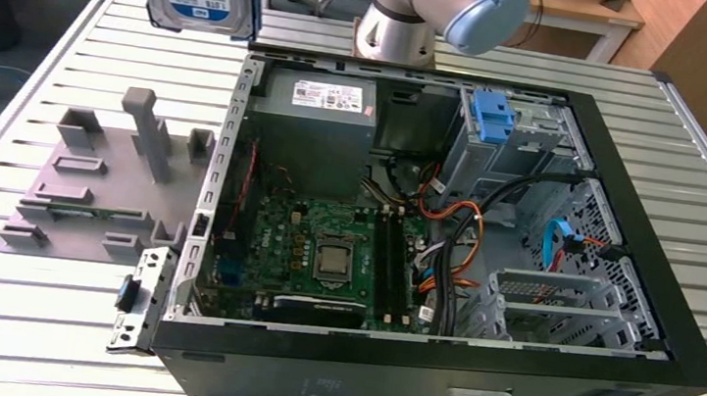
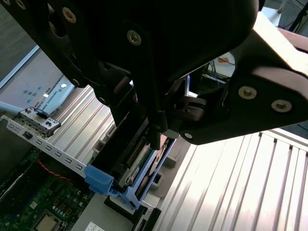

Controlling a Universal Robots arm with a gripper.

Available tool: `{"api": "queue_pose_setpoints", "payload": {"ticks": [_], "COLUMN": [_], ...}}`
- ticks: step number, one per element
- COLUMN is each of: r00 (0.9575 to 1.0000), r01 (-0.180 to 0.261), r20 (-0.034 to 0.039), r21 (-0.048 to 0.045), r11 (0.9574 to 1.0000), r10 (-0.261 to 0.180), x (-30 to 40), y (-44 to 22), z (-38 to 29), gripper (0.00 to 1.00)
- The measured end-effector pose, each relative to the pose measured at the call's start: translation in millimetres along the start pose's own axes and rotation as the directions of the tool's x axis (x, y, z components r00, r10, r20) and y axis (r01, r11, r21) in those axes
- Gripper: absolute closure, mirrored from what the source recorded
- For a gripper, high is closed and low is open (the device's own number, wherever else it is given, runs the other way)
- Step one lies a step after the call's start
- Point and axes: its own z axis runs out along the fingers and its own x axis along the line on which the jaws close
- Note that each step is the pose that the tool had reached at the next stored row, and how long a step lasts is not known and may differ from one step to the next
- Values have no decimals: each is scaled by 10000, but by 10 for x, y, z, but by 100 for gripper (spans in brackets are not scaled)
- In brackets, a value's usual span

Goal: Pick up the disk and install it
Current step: 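Pick up the disk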

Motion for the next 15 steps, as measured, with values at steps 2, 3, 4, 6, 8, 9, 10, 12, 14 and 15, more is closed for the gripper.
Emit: {"api": "queue_pose_setpoints", "payload": {"ticks": [2, 3, 4, 6, 8, 9, 10, 12, 14, 15], "r00": [10000, 10000, 10000, 10000, 10000, 10000, 10000, 10000, 10000, 10000], "r01": [0, 0, 0, 0, 0, -1, 0, 0, 0, 0], "r20": [0, 0, 0, 0, 0, 0, -1, 0, 0, 0], "r21": [0, 0, 0, 0, 0, 1, 0, 0, 0, 0], "r11": [10000, 10000, 10000, 10000, 10000, 10000, 10000, 10000, 10000, 10000], "r10": [0, 0, 0, 0, 0, 1, 0, 0, 0, 0], "x": [-1, -2, -2, -3, -4, -5, -5, -6, -7, -7], "y": [-42, -62, -83, -128, -176, -198, -217, -249, -280, -295], "z": [0, 0, 0, 1, 1, 1, 0, 1, 2, 2], "gripper": [65, 65, 65, 65, 65, 65, 65, 65, 65, 65]}}
